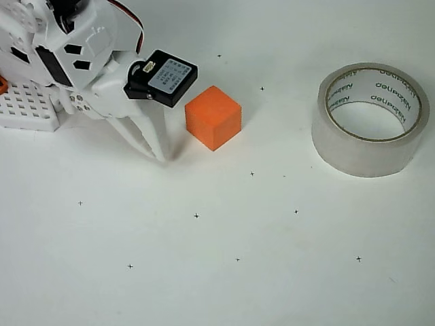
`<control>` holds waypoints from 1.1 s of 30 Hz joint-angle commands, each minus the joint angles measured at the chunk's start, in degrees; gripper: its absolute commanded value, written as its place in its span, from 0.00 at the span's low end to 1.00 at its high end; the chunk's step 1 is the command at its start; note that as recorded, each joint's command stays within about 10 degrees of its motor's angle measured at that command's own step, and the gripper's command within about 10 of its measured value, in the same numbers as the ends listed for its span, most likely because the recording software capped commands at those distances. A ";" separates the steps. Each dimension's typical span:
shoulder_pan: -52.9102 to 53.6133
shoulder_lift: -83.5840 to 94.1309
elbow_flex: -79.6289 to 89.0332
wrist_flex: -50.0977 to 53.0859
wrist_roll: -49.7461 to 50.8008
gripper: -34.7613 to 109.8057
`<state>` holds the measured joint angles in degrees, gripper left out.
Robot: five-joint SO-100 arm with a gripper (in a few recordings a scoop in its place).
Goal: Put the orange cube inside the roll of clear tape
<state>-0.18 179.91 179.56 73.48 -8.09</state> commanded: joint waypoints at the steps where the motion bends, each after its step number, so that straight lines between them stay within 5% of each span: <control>1: 2.99 9.49 -5.01 -1.76 10.00 0.24; 7: 3.16 9.49 -5.01 -1.76 17.49 0.24; 11: 3.16 9.49 -5.01 -2.11 15.56 0.24; 14: 2.11 9.49 -5.01 -5.89 4.41 0.25; 19: -4.92 9.49 -5.01 -15.03 5.27 0.28; 33: -8.35 4.04 -20.11 0.26 15.12 0.40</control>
<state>-7.65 186.86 167.61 69.26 5.45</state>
